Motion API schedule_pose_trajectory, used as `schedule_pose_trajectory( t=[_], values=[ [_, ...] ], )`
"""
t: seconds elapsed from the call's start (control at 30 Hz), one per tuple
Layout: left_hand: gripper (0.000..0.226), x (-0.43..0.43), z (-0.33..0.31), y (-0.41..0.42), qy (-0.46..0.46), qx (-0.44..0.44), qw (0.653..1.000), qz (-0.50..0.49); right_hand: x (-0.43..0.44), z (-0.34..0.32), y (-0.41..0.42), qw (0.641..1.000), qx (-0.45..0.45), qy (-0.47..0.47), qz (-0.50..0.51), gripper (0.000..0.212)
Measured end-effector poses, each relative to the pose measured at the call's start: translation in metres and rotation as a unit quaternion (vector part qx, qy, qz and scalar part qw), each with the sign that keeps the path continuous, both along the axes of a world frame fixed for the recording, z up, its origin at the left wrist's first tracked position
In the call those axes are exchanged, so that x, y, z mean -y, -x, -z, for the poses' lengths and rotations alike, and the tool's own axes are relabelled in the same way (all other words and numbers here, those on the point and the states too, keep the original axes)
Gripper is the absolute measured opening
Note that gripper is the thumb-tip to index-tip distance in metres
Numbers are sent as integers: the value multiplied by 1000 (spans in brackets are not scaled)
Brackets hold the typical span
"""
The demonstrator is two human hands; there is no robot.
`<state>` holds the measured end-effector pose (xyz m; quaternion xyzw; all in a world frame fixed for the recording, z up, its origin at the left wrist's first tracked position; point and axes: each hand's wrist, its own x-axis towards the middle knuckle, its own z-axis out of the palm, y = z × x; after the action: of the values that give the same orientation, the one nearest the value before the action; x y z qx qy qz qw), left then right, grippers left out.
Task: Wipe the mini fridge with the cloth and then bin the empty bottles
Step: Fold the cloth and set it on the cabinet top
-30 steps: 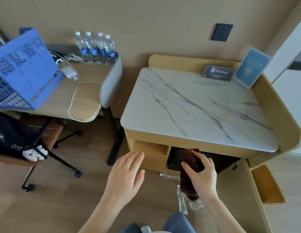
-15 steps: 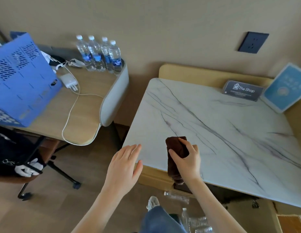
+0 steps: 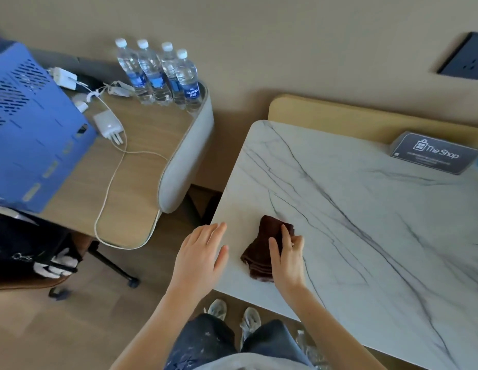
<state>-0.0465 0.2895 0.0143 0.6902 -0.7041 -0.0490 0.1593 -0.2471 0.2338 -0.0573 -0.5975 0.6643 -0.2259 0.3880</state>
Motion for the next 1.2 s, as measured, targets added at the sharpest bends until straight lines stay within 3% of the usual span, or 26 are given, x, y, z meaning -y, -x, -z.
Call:
schedule_pose_trajectory(
  t=[0.2, 0.33, 0.43, 0.67, 1.2],
  values=[
    [43, 23, 13, -4, -19, 2, 998, 55, -4, 3, 5, 999, -44, -1, -16, 62],
    [43, 35, 16, -10, -18, -1, 995, 93, -2, -9, 6, 977, -199, 74, -32, 60],
    [45, 43, 17, -16, -4, -7, 994, 112, -8, -14, 2, 964, -207, 164, -47, 59],
    [53, 61, 22, -28, 6, 6, 990, 140, -14, 6, -27, 935, -288, 170, -120, 67],
    [51, 150, 27, -53, -16, -8, 995, 103, 113, 14, -59, 926, -262, 252, -103, 66]
  ],
)
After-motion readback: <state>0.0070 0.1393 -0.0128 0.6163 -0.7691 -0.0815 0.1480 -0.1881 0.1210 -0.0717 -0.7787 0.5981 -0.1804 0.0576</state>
